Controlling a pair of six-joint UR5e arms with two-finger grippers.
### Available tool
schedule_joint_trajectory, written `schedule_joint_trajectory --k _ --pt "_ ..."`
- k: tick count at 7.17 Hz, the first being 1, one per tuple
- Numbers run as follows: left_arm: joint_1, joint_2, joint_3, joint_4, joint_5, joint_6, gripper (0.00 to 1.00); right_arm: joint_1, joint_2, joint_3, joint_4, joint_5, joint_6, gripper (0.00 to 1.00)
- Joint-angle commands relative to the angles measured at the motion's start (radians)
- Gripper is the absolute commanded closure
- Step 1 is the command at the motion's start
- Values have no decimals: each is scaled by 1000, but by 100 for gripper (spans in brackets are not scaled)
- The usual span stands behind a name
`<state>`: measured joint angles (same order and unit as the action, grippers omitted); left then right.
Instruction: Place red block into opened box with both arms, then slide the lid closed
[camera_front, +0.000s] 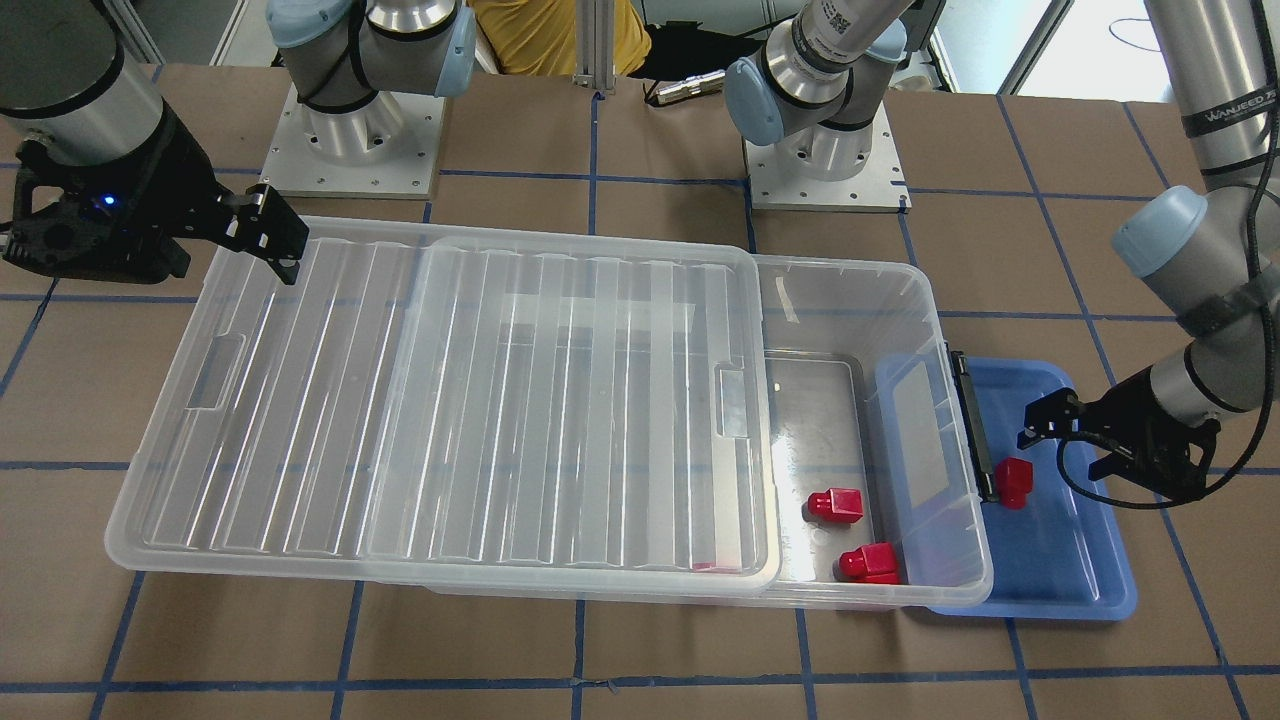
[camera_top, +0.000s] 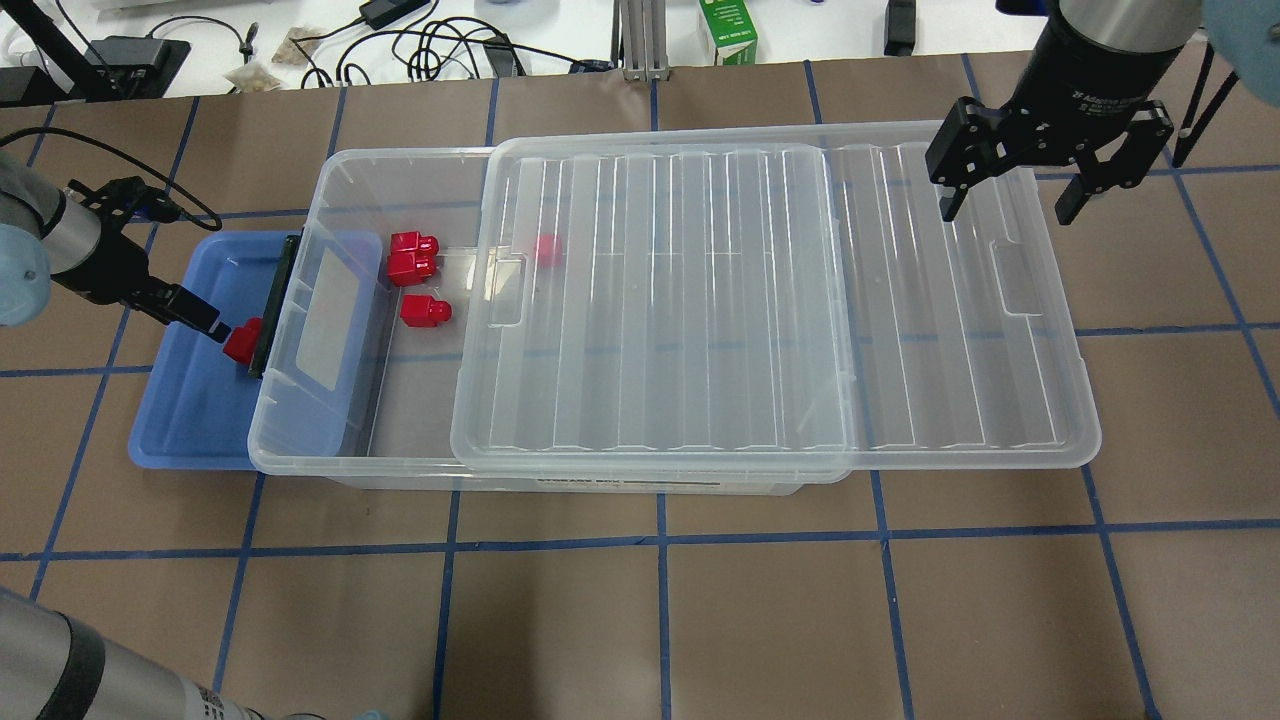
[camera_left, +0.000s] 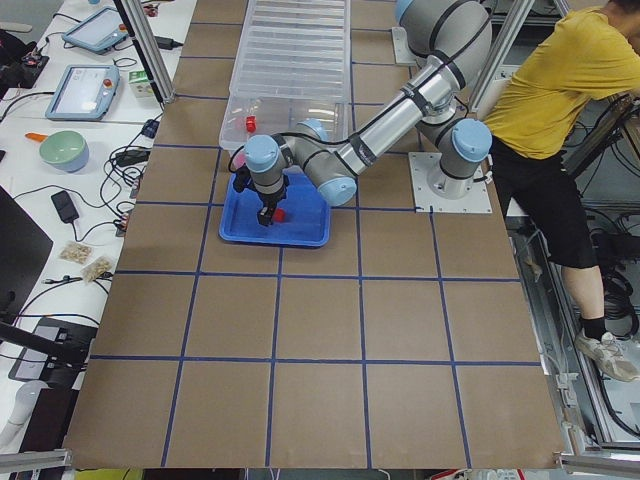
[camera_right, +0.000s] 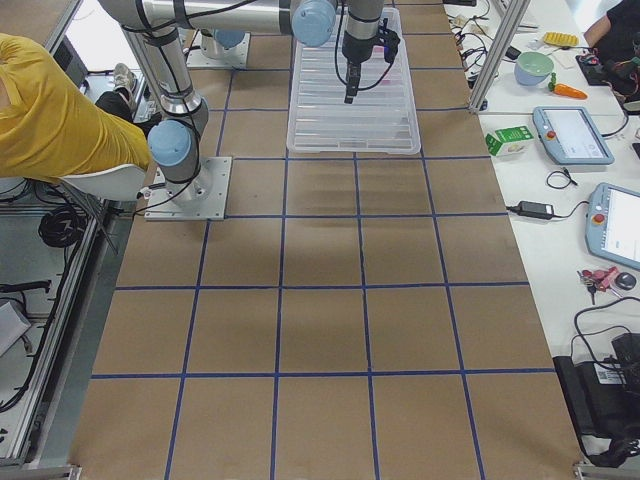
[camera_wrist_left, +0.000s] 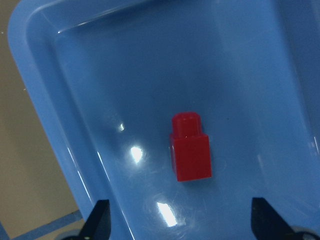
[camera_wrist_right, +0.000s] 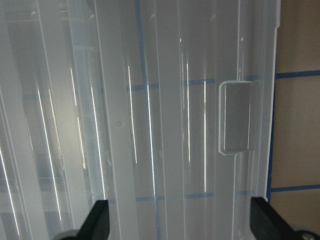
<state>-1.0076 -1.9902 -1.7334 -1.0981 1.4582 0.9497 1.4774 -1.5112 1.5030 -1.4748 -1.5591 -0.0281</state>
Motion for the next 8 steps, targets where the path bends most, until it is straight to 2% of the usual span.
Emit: schedule_joint_trajectory --k 1,2,3,5,6,7,8 --pt "-2 -47 -2 13 -30 -8 0 14 -1 0 7 -7 1 0" --pt "-3 -62 -2 15 -29 -9 1 14 -1 0 7 -7 1 0" --pt "-3 -73 -2 17 -29 -9 24 14 -1 2 7 -7 1 0" --pt "-8 -78 -2 15 -29 -31 91 14 -1 2 7 -7 1 0" --pt "-9 -71 14 17 -21 -90 100 14 -3 2 7 -7 -1 0" --pt "-11 -41 26 14 -21 -103 100 14 -4 3 7 -7 -1 0" --pt "-17 -10 63 -47 -10 -103 100 12 -1 3 5 -9 -3 0"
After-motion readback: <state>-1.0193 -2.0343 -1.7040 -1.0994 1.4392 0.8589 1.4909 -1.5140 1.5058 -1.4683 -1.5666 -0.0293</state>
